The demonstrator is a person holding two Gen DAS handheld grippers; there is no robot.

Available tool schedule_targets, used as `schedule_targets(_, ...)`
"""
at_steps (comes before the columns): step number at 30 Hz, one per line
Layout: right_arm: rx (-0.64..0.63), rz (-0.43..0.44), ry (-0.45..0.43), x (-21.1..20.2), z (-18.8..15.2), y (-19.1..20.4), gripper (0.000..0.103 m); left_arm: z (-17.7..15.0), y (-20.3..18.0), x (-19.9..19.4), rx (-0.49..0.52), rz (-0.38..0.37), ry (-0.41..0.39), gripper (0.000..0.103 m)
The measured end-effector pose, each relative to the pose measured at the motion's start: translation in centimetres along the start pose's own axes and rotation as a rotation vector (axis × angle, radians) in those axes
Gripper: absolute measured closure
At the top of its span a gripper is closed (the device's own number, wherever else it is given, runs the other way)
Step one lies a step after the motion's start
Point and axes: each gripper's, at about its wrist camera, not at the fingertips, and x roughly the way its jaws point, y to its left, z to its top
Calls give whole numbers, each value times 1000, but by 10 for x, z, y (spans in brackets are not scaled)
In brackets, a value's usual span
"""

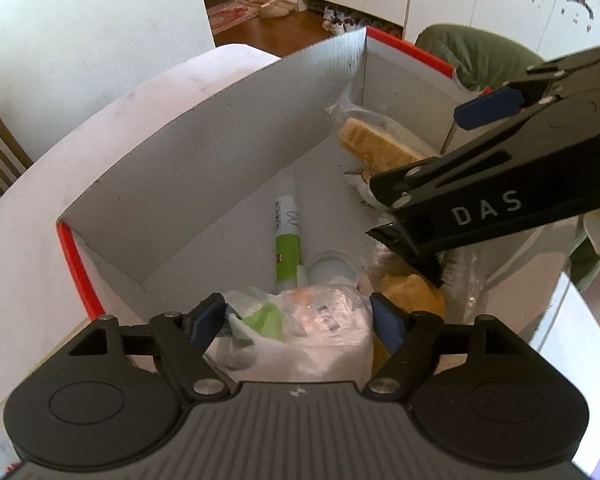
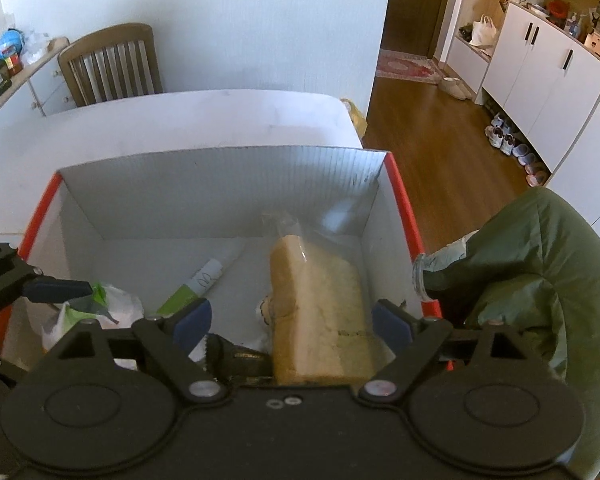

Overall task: Organize objects
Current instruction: 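Open both tools to release the bread and plastic bag in the box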

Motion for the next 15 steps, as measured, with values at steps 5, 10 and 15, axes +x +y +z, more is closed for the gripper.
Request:
schedule_targets(5,5,17,-29,-20,-3,-1,13,-6,9,-19,-51,-35,-35,25)
schedule_targets(10,21,38,-62,-44,-8,1,11,-12,15,-39,-80,-65,-92,25)
schedule_targets(15,38,63,-90,-67,-14,7,10,-19,24,-61,-102,-88,-148,25)
